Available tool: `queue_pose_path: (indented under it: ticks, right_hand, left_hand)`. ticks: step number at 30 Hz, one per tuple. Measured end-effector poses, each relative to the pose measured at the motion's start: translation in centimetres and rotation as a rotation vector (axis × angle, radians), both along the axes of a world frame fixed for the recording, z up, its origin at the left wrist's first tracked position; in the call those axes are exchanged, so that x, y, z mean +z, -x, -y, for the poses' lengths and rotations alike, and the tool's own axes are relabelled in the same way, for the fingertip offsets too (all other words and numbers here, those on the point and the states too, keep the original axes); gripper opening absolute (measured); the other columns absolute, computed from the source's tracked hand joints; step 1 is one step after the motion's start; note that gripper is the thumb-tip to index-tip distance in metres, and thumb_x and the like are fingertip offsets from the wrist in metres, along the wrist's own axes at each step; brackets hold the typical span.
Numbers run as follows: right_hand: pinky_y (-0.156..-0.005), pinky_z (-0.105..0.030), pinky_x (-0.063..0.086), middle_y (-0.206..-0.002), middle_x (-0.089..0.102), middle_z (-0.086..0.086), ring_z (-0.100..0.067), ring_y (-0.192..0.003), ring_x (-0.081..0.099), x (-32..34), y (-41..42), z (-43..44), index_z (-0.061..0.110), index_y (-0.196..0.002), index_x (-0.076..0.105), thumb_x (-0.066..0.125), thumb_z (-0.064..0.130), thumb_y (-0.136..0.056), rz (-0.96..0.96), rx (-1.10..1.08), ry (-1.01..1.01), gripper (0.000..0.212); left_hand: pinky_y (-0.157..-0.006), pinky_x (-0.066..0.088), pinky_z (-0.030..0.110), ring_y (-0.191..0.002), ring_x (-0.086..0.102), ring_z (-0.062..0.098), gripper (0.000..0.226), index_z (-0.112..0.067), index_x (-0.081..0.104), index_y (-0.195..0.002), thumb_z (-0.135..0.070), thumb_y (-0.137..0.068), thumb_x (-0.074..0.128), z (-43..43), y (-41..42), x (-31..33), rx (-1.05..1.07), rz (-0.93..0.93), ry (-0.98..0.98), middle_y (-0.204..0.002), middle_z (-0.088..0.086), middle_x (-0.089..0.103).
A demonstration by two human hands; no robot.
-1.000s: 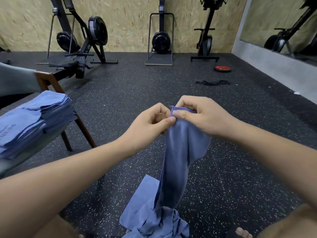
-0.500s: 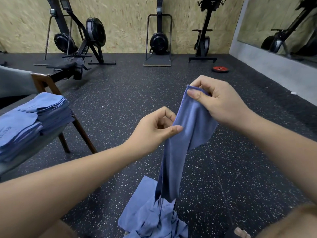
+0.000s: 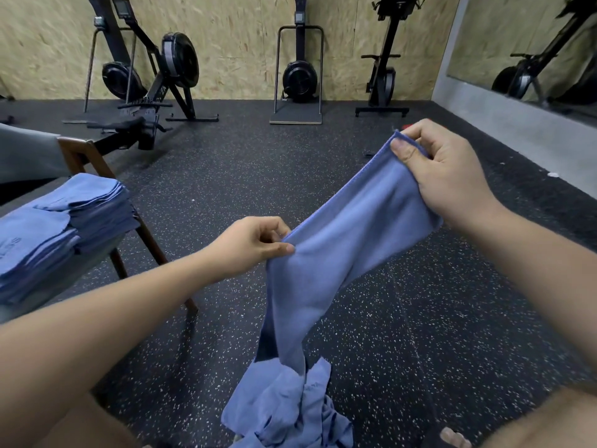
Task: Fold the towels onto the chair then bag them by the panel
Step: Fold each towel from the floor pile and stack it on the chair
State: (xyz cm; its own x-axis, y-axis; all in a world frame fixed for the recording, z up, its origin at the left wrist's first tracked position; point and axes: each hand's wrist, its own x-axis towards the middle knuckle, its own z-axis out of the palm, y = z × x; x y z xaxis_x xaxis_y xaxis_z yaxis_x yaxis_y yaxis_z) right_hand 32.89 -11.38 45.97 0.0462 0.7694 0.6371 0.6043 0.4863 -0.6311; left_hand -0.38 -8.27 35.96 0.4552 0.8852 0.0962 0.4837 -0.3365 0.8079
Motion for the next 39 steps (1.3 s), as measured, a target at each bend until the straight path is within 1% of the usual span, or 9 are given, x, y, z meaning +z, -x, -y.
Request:
queue_pose_path:
  ticks: [7, 13, 17, 23, 26, 28, 31, 34, 39]
  right_hand:
    - [-0.076, -0.031, 0.042, -0.093, 0.07, -0.004, -0.007, -0.083, 0.055, -0.7, -0.9, -0.8, 0.022, -0.098, 0.068, 0.064, 0.04, -0.106, -0.018, -0.074, 0.017, 0.02]
    - [-0.079, -0.035, 0.048, -0.089, 0.071, 0.002, -0.006, -0.081, 0.058, -0.8, -1.0, -1.3, 0.024, -0.098, 0.07, 0.067, 0.04, -0.103, -0.018, -0.094, 0.035, 0.017]
    - [-0.084, -0.037, 0.054, -0.088, 0.075, 0.003, -0.016, -0.081, 0.067, -1.6, 1.5, -0.3, 0.029, -0.102, 0.074, 0.076, 0.043, -0.093, 0.122, 0.077, 0.159, 0.017]
    - [-0.057, -0.024, 0.03, -0.06, 0.045, 0.011, -0.005, -0.058, 0.039, -3.6, 5.2, 2.0, 0.036, -0.105, 0.076, 0.085, 0.052, -0.087, 0.303, 0.361, 0.45, 0.025]
    - [-0.061, -0.021, 0.035, -0.063, 0.06, 0.01, 0.0, -0.062, 0.047, -3.9, 6.1, 2.4, 0.032, -0.098, 0.077, 0.084, 0.044, -0.091, 0.361, 0.448, 0.546, 0.016]
    - [-0.069, -0.029, 0.041, -0.077, 0.071, 0.001, -0.002, -0.07, 0.052, -4.0, 6.4, 2.5, 0.029, -0.092, 0.076, 0.082, 0.041, -0.093, 0.391, 0.465, 0.574, 0.013]
    - [-0.066, -0.033, 0.038, -0.07, 0.066, 0.003, -0.005, -0.066, 0.048, -3.8, 6.3, 2.5, 0.023, -0.085, 0.074, 0.081, 0.032, -0.093, 0.372, 0.456, 0.569, 0.014]
    - [-0.066, -0.035, 0.038, -0.074, 0.068, -0.011, -0.008, -0.065, 0.047, -3.5, 5.9, 2.3, 0.021, -0.084, 0.072, 0.079, 0.032, -0.088, 0.36, 0.455, 0.545, 0.013]
    - [-0.07, -0.037, 0.047, -0.077, 0.074, -0.007, -0.008, -0.068, 0.054, -2.8, 4.8, 1.7, 0.023, -0.08, 0.071, 0.079, 0.027, -0.085, 0.348, 0.366, 0.471, 0.01]
  left_hand:
    - [-0.063, 0.042, 0.029, -0.061, 0.048, 0.007, 0.018, -0.037, 0.067, -0.089, -0.03, -0.093, 0.083, -1.9, 3.1, -0.4, 0.06, -0.274, -0.099, -0.076, 0.001, 0.074]
    - [-0.074, 0.051, 0.03, -0.071, 0.06, -0.001, 0.006, -0.032, 0.073, -0.094, -0.031, -0.098, 0.078, -1.3, 2.5, 0.4, 0.08, -0.297, -0.235, -0.083, -0.015, 0.077]
    - [-0.076, 0.052, 0.028, -0.075, 0.061, 0.0, 0.009, -0.03, 0.076, -0.093, -0.036, -0.1, 0.075, 0.2, 0.7, 2.1, 0.041, -0.229, -0.27, -0.084, -0.012, 0.076]
    - [-0.062, 0.039, 0.017, -0.062, 0.049, 0.001, 0.003, -0.031, 0.077, -0.098, -0.03, -0.101, 0.075, 3.1, -1.8, 4.1, -0.106, -0.192, -0.326, -0.071, -0.013, 0.064]
    - [-0.062, 0.04, 0.024, -0.063, 0.046, 0.002, 0.003, -0.03, 0.077, -0.1, -0.031, -0.101, 0.075, 4.1, -2.4, 4.7, -0.152, -0.14, -0.314, -0.075, -0.001, 0.066]
    - [-0.063, 0.042, 0.024, -0.064, 0.046, 0.003, 0.001, -0.031, 0.076, -0.1, -0.03, -0.101, 0.076, 4.5, -2.5, 4.8, -0.158, -0.12, -0.311, -0.075, -0.001, 0.066]
    - [-0.064, 0.044, 0.024, -0.065, 0.05, 0.004, 0.012, -0.03, 0.07, -0.099, -0.023, -0.096, 0.079, 4.8, -2.5, 4.8, -0.152, -0.1, -0.264, -0.077, -0.007, 0.071]
    - [-0.066, 0.048, 0.026, -0.064, 0.054, 0.006, 0.027, -0.029, 0.06, -0.096, -0.012, -0.086, 0.079, 4.6, -2.4, 4.4, -0.125, -0.149, -0.193, -0.083, -0.009, 0.077]
    - [-0.064, 0.048, 0.027, -0.062, 0.054, 0.004, 0.033, -0.034, 0.059, -0.09, -0.016, -0.08, 0.085, 3.0, -1.2, 3.5, -0.057, -0.303, -0.204, -0.073, -0.016, 0.07]
